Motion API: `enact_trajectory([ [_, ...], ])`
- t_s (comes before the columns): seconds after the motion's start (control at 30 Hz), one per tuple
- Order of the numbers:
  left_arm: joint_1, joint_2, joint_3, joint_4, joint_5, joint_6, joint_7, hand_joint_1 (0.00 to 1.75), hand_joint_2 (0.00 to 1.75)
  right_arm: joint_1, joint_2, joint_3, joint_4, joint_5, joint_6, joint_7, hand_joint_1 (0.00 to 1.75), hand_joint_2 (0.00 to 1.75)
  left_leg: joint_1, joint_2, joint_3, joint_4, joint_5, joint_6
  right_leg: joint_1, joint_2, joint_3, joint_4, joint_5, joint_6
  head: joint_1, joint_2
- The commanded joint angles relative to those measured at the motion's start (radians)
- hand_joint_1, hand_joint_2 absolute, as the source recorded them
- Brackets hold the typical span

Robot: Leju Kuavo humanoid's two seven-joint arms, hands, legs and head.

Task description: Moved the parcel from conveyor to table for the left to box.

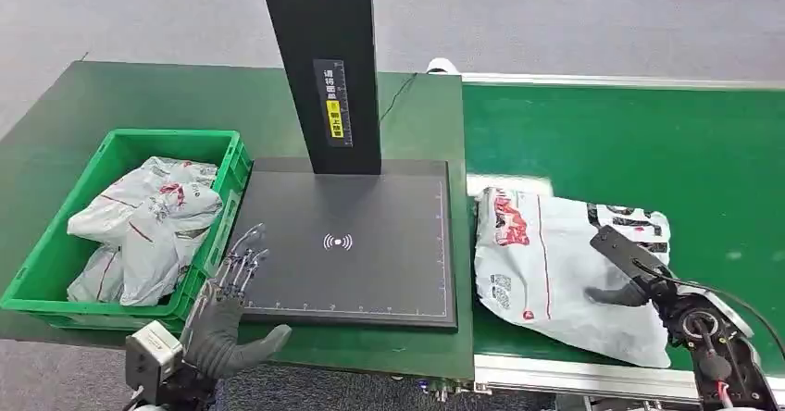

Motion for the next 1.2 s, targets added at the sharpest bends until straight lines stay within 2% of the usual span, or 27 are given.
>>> enact_trajectory([
  [0.03, 0.004, 0.006, 0.012, 0.055, 0.002, -0.007, 0.015, 0.0, 1.75, -0.073, -0.011, 0.167, 0.081, 0.07, -0.012, 0.05, 0.0, 1.75, 0.0, 0.004, 0.002, -0.001, 0.0, 0.0, 0.0, 0.003, 0.001, -0.001, 0.001, -0.001, 0.0, 0.0],
  [0.23, -0.008, 0.001, 0.012, 0.059, 0.003, -0.011, 0.024, 0.0, 1.75, -0.074, -0.021, 0.202, 0.045, 0.086, 0.007, 0.065, 0.0, 1.75, 0.0, 0.004, 0.001, -0.001, 0.0, 0.0, 0.0, 0.002, 0.0, -0.001, 0.001, -0.001, 0.0, 0.0],
  [0.27, -0.009, 0.002, 0.011, 0.06, 0.003, -0.012, 0.025, 0.0, 1.75, -0.072, -0.024, 0.206, 0.039, 0.086, 0.01, 0.067, 1.01, 1.75, 0.0, 0.004, 0.001, -0.001, 0.0, 0.0, 0.0, 0.003, 0.0, -0.001, 0.001, -0.001, 0.0, 0.0],
  [0.3, -0.009, 0.003, 0.01, 0.061, 0.004, -0.013, 0.026, 0.0, 1.75, -0.066, -0.032, 0.215, 0.032, 0.085, 0.02, 0.066, 1.75, 1.75, 0.0, 0.003, 0.001, -0.001, 0.0, 0.0, 0.0, 0.002, 0.0, -0.001, 0.001, -0.001, 0.0, 0.0],
  [0.63, -0.011, 0.006, 0.006, 0.072, 0.013, -0.01, 0.025, 0.0, 1.75, -0.066, -0.063, 0.267, 0.023, 0.087, 0.041, 0.046, 1.75, 1.75, 0.0, 0.002, 0.001, -0.001, 0.0, 0.0, 0.0, 0.001, 0.0, -0.001, 0.001, 0.0, 0.0, 0.0],
  [1.2, -0.009, 0.003, 0.008, 0.07, 0.016, -0.01, 0.027, 0.0, 1.75, -0.047, -0.062, 0.28, -0.011, 0.086, 0.04, 0.055, 1.75, 1.75, 0.0, 0.001, 0.001, -0.001, 0.0, 0.0, 0.0, 0.001, 0.0, -0.001, 0.0, 0.0, 0.0, 0.0],
])
